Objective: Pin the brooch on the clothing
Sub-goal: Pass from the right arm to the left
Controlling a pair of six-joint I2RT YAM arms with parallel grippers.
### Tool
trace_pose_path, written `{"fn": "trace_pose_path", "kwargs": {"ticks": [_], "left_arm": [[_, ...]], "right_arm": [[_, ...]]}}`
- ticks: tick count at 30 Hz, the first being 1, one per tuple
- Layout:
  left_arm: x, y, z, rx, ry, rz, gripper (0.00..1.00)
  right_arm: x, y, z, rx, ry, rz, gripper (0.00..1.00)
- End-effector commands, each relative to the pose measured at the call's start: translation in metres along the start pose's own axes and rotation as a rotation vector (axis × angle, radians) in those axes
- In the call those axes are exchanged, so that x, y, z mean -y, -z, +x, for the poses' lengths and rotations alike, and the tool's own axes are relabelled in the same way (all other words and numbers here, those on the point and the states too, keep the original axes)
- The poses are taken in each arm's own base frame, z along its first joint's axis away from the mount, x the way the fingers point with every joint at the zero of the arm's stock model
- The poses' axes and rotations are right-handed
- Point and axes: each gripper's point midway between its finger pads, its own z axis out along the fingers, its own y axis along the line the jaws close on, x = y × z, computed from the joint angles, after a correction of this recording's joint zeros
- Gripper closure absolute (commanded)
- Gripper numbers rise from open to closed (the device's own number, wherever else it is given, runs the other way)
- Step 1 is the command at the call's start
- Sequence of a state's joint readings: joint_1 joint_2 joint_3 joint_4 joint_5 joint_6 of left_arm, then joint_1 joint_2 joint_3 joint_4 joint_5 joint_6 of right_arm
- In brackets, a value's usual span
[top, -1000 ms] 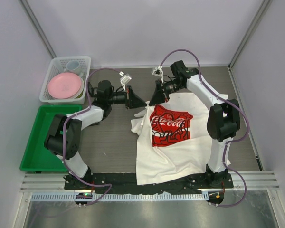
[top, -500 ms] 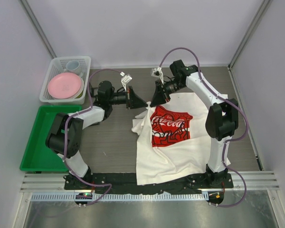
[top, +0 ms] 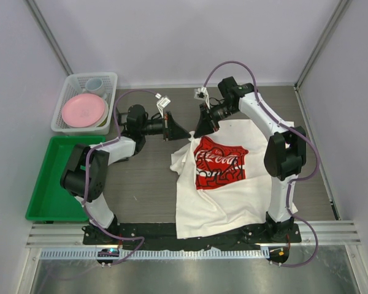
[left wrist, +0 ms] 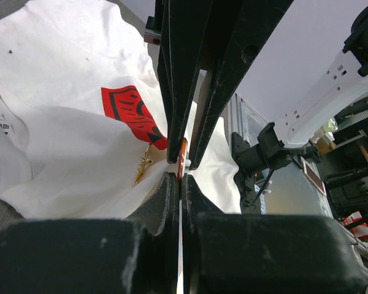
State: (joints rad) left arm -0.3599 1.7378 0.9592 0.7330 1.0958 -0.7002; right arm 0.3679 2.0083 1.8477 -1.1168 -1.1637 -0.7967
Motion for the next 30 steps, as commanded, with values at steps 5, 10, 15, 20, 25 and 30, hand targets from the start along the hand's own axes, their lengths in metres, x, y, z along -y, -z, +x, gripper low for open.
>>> {"fn": "trace_pose_path", "kwargs": {"ticks": [5,10,15,20,25,30], "left_arm": [[0.001,-0.003,-0.030,0.088,-0.085,-0.021,1.00],[0.001,-0.003,-0.032,0.093,-0.086,-0.023,1.00],[0.002,-0.005,-0.033,0.095,-0.088,-0.021,1.00],[0.003,-0.006,-0.033,0.095,-0.093,-0.019,1.00],[0.004,-0.007,-0.032,0.090,-0.098,-0.014,1.00],[0.003,-0.007,-0.031,0.088,-0.102,-0.013,1.00]], "right_arm": [[-0.004,-0.011,-0.016,-0.011,0.006,0.014,0.86],[0.002,-0.015,-0.017,-0.026,0.001,0.042,0.87],[0.003,-0.018,-0.018,-0.033,0.002,0.046,0.86],[0.004,-0.021,-0.017,-0.049,0.004,0.057,0.86],[0.002,-0.022,-0.018,-0.042,0.001,0.040,0.82],[-0.003,-0.022,-0.016,-0.042,-0.012,0.013,0.83]]}}
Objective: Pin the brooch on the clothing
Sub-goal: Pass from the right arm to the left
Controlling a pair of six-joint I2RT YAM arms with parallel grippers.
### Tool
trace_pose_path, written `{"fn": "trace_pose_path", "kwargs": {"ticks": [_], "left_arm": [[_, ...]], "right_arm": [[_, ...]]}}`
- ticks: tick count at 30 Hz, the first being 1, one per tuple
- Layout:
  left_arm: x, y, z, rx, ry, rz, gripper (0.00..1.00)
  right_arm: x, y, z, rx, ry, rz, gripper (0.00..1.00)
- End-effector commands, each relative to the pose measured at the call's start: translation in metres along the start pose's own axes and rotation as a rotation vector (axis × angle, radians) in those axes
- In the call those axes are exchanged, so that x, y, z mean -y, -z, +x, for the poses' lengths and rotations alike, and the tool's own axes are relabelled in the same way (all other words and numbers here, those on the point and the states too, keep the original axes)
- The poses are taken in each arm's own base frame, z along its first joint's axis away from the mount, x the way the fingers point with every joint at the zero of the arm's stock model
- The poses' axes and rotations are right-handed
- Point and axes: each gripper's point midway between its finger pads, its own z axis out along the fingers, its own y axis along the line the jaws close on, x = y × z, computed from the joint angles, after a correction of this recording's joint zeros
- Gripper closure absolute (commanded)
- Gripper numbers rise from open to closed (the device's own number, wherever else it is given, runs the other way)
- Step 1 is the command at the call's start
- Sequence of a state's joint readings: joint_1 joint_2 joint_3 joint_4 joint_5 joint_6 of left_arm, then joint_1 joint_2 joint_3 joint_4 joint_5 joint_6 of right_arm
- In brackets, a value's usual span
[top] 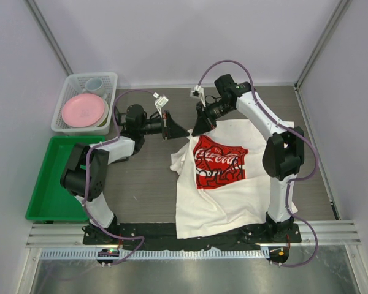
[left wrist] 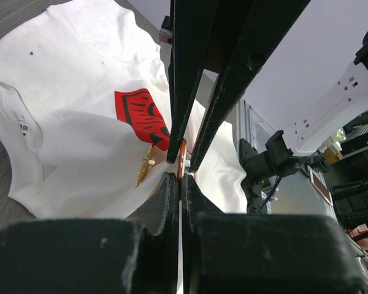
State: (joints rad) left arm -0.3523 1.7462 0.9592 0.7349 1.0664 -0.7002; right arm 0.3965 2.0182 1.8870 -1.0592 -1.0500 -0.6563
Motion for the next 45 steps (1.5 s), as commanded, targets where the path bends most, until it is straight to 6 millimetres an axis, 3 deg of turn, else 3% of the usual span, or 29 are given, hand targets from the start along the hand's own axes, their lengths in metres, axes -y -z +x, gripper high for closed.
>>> {"fn": "trace_pose_path", "kwargs": {"ticks": [1,14,18,27,33,38,42,45], "left_arm": [[0.012,-0.008,-0.028,0.069,-0.106,0.018,1.00],[0.017,-0.011,-0.032,0.074,-0.139,0.019,1.00],[0.020,-0.012,-0.031,0.071,-0.149,0.019,1.00],[0.028,-0.008,-0.030,0.082,-0.163,0.022,1.00],[0.020,-0.001,-0.024,0.099,-0.114,-0.021,1.00],[0.011,0.000,-0.020,0.083,-0.089,-0.047,1.00],[0.005,-0.001,-0.019,0.081,-0.079,-0.068,1.00],[0.001,-0.003,-0.019,0.074,-0.075,-0.077,1.00]], "right_arm": [[-0.017,-0.014,-0.011,0.012,0.037,-0.072,0.83],[-0.005,-0.016,-0.009,-0.027,-0.005,-0.035,0.84],[-0.002,-0.016,-0.008,-0.035,-0.013,-0.021,0.92],[0.023,-0.011,-0.006,-0.042,-0.113,0.076,0.96],[0.015,0.002,-0.011,0.035,-0.091,0.004,0.93],[0.002,0.009,-0.014,0.077,-0.050,-0.044,0.84],[-0.010,0.015,-0.018,0.101,0.006,-0.066,0.69],[-0.013,0.016,-0.016,0.101,0.018,-0.070,0.64]]}}
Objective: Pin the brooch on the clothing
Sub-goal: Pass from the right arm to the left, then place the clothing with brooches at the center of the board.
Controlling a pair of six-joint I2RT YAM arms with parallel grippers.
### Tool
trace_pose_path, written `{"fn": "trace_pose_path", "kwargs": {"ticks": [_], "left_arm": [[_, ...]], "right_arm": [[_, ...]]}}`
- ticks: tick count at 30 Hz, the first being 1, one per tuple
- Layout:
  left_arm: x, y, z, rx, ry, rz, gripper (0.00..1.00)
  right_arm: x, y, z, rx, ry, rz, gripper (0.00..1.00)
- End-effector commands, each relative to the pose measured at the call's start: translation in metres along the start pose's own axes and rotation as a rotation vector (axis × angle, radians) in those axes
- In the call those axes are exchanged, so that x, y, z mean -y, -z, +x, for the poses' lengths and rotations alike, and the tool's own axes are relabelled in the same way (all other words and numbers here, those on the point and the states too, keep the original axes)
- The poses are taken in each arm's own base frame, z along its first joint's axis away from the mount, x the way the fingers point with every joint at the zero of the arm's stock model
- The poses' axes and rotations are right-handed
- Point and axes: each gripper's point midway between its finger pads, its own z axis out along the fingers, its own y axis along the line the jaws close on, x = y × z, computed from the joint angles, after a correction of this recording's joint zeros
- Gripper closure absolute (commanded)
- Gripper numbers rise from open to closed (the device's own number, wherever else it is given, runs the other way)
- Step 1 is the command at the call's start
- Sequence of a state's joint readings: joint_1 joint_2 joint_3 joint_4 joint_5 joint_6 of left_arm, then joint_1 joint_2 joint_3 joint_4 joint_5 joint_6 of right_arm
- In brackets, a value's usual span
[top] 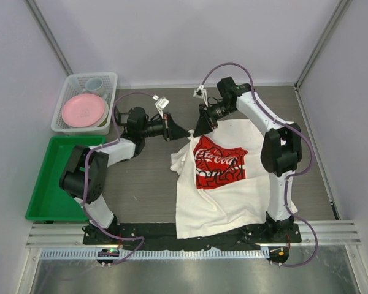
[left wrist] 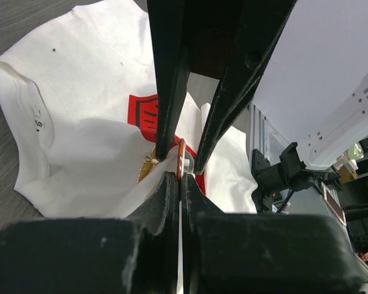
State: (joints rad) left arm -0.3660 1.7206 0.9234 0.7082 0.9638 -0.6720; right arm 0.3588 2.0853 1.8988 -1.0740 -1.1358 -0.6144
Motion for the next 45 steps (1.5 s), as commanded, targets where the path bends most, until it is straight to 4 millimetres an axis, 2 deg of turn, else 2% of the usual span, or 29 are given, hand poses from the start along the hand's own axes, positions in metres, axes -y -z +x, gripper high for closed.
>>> {"fn": "trace_pose_path", "kwargs": {"ticks": [1,7,10,12,13,14,15,16,17,18,19,20,21,23,24,27,29,30,31,32,33,35,36,38,39,40,42,43,45], "left_arm": [[0.011,-0.002,-0.021,0.038,-0.076,0.010,1.00],[0.000,-0.001,-0.023,0.037,-0.075,-0.019,1.00],[-0.012,0.005,-0.028,0.028,-0.120,-0.064,1.00],[-0.021,0.007,-0.029,-0.026,-0.149,-0.121,1.00],[-0.027,0.009,-0.031,-0.055,-0.252,-0.143,1.00],[-0.026,0.010,-0.032,-0.091,-0.261,-0.160,1.00],[-0.023,0.008,-0.029,-0.119,-0.290,-0.160,1.00],[-0.023,0.006,-0.029,-0.149,-0.391,-0.159,1.00],[-0.026,0.008,-0.016,-0.212,-0.381,-0.194,1.00],[-0.014,-0.002,-0.011,-0.249,-0.438,-0.171,1.00],[-0.011,-0.004,-0.004,-0.289,-0.514,-0.167,1.00],[-0.009,-0.005,0.012,-0.347,-0.527,-0.172,1.00],[0.001,-0.016,0.028,-0.400,-0.581,-0.169,1.00],[0.003,-0.020,0.057,-0.509,-0.688,-0.173,1.00],[0.012,-0.027,0.077,-0.569,-0.733,-0.158,1.00],[0.024,-0.025,0.116,-0.684,-0.807,-0.081,0.86],[0.030,-0.020,0.114,-0.680,-0.767,-0.061,0.73],[0.026,-0.012,0.102,-0.654,-0.747,-0.065,0.67],[0.034,-0.010,0.097,-0.620,-0.712,-0.010,0.58],[0.035,-0.010,0.081,-0.574,-0.686,-0.019,0.55],[0.025,0.001,0.059,-0.519,-0.615,-0.067,0.51],[0.020,0.004,0.033,-0.456,-0.561,-0.094,0.48],[0.001,0.009,0.027,-0.451,-0.510,-0.162,0.47],[-0.023,0.016,0.030,-0.505,-0.469,-0.244,0.47],[-0.031,0.017,0.020,-0.503,-0.461,-0.274,0.47],[-0.050,0.018,0.039,-0.559,-0.376,-0.308,0.49],[-0.073,0.021,0.034,-0.578,-0.324,-0.377,0.52],[-0.086,0.023,0.046,-0.610,-0.270,-0.395,0.53],[-0.098,0.019,0.040,-0.600,-0.265,-0.424,0.53]], "right_arm": [[-0.027,0.014,-0.020,0.054,0.133,-0.014,0.64],[-0.022,0.022,-0.024,0.066,0.127,0.007,0.55],[-0.009,0.034,-0.027,0.074,0.090,0.057,0.48],[0.014,0.046,-0.022,0.069,0.005,0.127,0.47],[0.024,0.051,-0.024,0.072,-0.004,0.163,0.47],[0.043,0.062,-0.017,0.058,-0.038,0.235,0.46],[0.054,0.068,-0.015,0.057,-0.058,0.279,0.46],[0.063,0.073,-0.011,0.047,-0.069,0.316,0.46],[0.074,0.082,-0.004,0.037,-0.095,0.358,0.46],[0.084,0.088,0.002,0.020,-0.109,0.403,0.46],[0.089,0.093,0.006,0.009,-0.122,0.432,0.46],[0.097,0.098,0.012,-0.003,-0.135,0.457,0.47],[0.104,0.108,0.020,-0.014,-0.149,0.497,0.47],[0.112,0.116,0.030,-0.031,-0.170,0.531,0.47],[0.117,0.121,0.038,-0.039,-0.191,0.547,0.47],[0.122,0.127,0.057,-0.087,-0.200,0.568,0.47],[0.125,0.131,0.066,-0.127,-0.177,0.581,0.47],[0.126,0.131,0.070,-0.142,-0.173,0.582,0.47],[0.127,0.132,0.072,-0.152,-0.166,0.586,0.47],[0.129,0.135,0.073,-0.163,-0.141,0.593,0.47],[0.131,0.136,0.073,-0.169,-0.130,0.598,0.47],[0.139,0.138,0.074,-0.182,-0.103,0.617,0.47],[0.142,0.139,0.074,-0.182,-0.095,0.626,0.47],[0.153,0.139,0.076,-0.194,-0.082,0.644,0.47],[0.157,0.139,0.078,-0.200,-0.071,0.652,0.47],[0.162,0.141,0.079,-0.204,-0.064,0.666,0.47],[0.176,0.145,0.083,-0.228,-0.045,0.702,0.47],[0.180,0.146,0.085,-0.237,-0.041,0.711,0.47],[0.189,0.148,0.087,-0.253,-0.040,0.737,0.47]]}}
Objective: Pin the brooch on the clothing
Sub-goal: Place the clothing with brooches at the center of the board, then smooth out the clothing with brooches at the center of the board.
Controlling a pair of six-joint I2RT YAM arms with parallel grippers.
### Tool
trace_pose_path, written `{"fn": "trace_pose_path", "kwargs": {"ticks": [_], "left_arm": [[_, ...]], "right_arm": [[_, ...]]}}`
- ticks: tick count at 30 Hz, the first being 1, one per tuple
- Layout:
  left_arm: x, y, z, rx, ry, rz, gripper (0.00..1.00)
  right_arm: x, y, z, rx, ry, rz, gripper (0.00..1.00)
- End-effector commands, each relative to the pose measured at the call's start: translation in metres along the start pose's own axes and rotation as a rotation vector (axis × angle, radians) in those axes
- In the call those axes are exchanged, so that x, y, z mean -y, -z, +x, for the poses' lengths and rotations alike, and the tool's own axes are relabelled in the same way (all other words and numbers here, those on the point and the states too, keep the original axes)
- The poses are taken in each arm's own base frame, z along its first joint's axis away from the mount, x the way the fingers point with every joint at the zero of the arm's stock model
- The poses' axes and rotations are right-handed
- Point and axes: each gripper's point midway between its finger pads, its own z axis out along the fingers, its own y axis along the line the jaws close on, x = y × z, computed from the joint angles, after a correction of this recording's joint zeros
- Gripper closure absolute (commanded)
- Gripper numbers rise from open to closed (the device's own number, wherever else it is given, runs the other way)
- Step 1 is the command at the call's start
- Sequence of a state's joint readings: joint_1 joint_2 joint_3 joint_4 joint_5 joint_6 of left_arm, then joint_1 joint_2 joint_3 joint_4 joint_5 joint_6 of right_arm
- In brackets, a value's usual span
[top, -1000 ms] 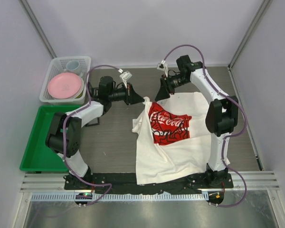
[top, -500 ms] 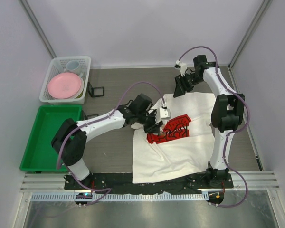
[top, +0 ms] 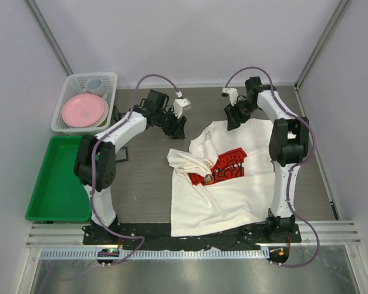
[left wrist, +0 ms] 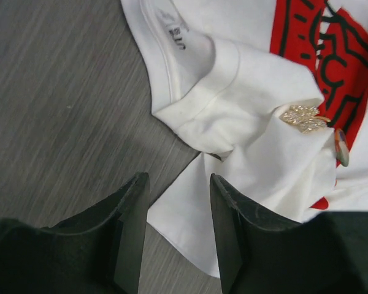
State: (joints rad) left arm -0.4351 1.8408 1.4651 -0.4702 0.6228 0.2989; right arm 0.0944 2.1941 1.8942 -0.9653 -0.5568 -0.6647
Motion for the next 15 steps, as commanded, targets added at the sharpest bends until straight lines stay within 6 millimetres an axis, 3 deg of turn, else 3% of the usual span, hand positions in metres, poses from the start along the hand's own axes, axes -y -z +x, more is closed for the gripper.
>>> {"fn": "trace_pose_path", "kwargs": {"ticks": [1,4,8,13,15], "left_arm": [[-0.018,-0.023,0.033,-0.117,0.176,-0.021,0.52],[-0.018,-0.034,0.021,-0.094,0.223,0.004,0.50],[0.000,-0.059,0.040,-0.171,0.380,0.074,0.49],[0.015,-0.072,0.069,-0.259,0.417,0.073,0.48],[0.016,-0.074,0.068,-0.250,0.413,0.076,0.47]], "right_arm": [[0.029,-0.001,-0.010,0.001,0.073,0.108,0.47],[0.034,-0.004,-0.006,-0.012,0.064,0.125,0.47],[0.041,-0.006,0.001,-0.034,0.051,0.145,0.47],[0.054,-0.011,0.020,-0.079,0.018,0.166,0.50],[0.055,-0.013,0.026,-0.088,0.006,0.164,0.50]]}}
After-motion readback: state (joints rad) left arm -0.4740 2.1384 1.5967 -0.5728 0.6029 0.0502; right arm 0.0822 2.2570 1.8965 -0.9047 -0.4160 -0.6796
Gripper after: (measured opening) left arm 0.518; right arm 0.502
